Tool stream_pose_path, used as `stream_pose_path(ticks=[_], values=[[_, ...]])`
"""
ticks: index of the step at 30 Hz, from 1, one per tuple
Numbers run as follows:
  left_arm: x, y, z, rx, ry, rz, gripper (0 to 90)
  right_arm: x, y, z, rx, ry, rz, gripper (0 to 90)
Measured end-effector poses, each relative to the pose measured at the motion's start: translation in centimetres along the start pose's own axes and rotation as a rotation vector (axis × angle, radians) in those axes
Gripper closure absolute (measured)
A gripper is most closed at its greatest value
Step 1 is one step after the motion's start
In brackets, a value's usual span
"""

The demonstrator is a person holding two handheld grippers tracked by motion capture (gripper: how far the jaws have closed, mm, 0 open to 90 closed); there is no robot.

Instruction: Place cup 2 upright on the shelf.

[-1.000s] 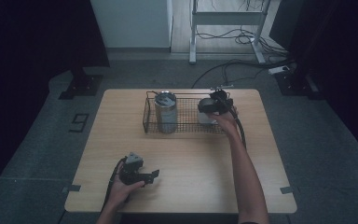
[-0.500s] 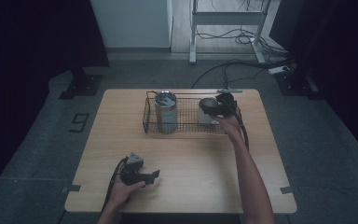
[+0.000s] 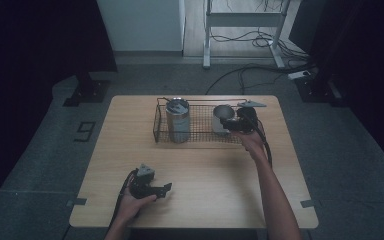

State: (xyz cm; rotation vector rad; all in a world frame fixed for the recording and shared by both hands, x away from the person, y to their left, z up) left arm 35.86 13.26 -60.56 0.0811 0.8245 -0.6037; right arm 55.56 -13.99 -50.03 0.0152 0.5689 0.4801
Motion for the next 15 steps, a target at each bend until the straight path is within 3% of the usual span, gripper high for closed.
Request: stream_pose_path(ticks=[7,15], values=[[0.0,-0.1,-0.1,0.004,0.002,0.004,14.4,-1.2,0.4,-1.2,-0.004,0.013,0.012,13.2],[0.0,0.1,-0.2,0.001,0.004,0.014,14.3,-3.4,0.5,-2.1,-0.007,-0.022,0.031,14.3]])
Point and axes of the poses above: each handheld gripper's, and its own axes: x roughly forward along the jaws, z roughly out of its top, y roughly to its left, the point moved 10 cm from there along x, roughly forward along the jaws, and after that the axes turned 2 degrees about z, right-handed, at the moved point
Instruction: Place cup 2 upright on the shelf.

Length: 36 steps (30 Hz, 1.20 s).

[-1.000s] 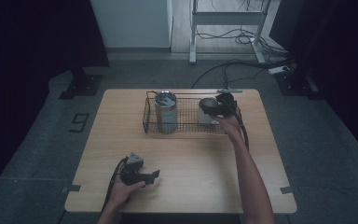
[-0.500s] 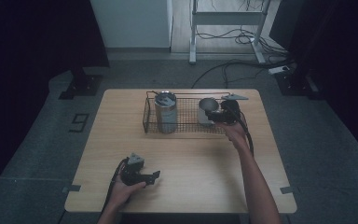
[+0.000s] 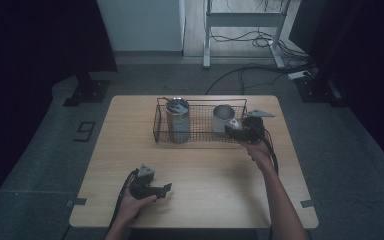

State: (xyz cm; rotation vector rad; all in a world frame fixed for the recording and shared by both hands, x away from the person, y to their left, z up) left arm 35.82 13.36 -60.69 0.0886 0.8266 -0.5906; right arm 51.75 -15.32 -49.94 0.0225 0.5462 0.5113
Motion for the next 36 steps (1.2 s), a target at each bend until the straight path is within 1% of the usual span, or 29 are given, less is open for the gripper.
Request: stream_pose_path(ticks=[2,8,12,16,21,25,29,36], values=[[0.0,0.0,0.0,-0.003,0.0,0.001,14.3,-0.7,0.1,-0.2,0.001,-0.012,0.008,14.4],[0.2,0.2,-0.2,-0.001,0.01,0.008,14.3,-2.3,0.6,-1.5,-0.014,-0.014,0.021,14.9],[0.2,0.3,-0.3,-0.004,0.012,0.014,14.3,-3.2,0.9,-2.8,-0.02,-0.016,0.027,15.7],[0.2,0.4,-0.4,-0.001,0.016,0.018,14.3,-3.7,1.0,-4.5,-0.012,-0.012,0.03,16.7],[0.2,0.6,-0.5,-0.006,0.016,0.026,14.3,-4.7,1.0,-6.3,-0.011,-0.007,0.024,18.3],[0.3,0.6,-0.6,-0.001,0.02,0.029,14.3,-5.8,1.0,-7.8,-0.011,-0.008,0.02,19.6],[0.3,0.6,-0.6,0.0,0.018,0.031,14.3,-6.7,1.0,-9.2,-0.003,-0.001,0.027,21.1],[0.3,0.6,-0.7,0.005,0.015,0.033,14.1,-7.4,0.8,-11.4,0.019,0.02,0.029,21.1]])
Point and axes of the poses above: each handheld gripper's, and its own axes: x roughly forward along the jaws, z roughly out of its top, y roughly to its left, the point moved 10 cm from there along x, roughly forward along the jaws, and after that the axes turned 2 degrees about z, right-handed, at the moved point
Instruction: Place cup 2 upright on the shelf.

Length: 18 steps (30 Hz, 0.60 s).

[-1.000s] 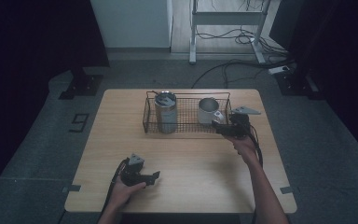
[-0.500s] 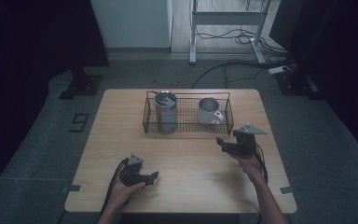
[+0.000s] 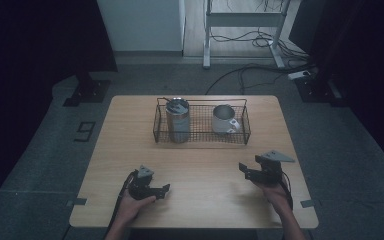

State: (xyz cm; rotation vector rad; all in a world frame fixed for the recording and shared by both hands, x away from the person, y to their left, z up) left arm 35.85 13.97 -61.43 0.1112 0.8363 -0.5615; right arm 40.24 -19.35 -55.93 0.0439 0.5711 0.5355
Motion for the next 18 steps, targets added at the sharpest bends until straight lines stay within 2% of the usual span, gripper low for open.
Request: stream_pose_path(ticks=[11,12,18], values=[[0.0,0.1,-0.1,0.01,-0.008,0.005,14.0,-0.2,-0.4,-2.3,0.033,0.007,0.011,21.3],[0.0,0.0,-0.1,0.011,-0.009,0.006,14.0,-0.2,-0.5,-2.5,0.025,0.017,0.008,21.1],[0.0,0.0,-0.1,0.017,-0.01,0.008,13.6,-0.6,-0.6,-2.4,0.025,0.003,0.006,21.3]])
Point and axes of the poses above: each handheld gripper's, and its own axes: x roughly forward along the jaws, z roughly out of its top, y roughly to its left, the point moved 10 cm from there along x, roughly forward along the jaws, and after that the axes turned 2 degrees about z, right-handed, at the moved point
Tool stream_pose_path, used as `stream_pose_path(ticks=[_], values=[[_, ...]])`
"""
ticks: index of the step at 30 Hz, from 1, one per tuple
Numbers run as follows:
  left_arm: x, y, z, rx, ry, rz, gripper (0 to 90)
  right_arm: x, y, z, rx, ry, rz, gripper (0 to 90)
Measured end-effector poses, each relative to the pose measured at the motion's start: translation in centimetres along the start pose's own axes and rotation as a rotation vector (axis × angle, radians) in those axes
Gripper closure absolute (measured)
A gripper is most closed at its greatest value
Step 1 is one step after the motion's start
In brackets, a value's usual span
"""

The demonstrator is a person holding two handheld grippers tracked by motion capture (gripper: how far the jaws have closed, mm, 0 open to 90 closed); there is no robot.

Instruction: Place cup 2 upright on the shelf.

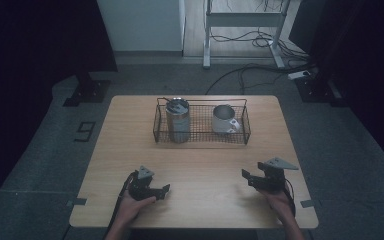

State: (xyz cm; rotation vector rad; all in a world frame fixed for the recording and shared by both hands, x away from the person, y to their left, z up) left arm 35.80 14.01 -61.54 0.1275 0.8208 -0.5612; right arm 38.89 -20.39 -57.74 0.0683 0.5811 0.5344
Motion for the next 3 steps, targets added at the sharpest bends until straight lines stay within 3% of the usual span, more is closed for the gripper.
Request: stream_pose_path(ticks=[3], values=[[0.0,0.01,-0.03,0.003,-0.001,0.004,13.6,-0.07,-0.09,0.01,0.003,-0.001,-0.001,21.4]])
Point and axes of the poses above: each handheld gripper's, and its own axes: x roughly forward along the jaws, z roughly out of its top, y roughly to its left, the point moved 10 cm from there along x, roughly forward along the jaws, and after that the axes turned 2 degrees about z, right-handed, at the moved point
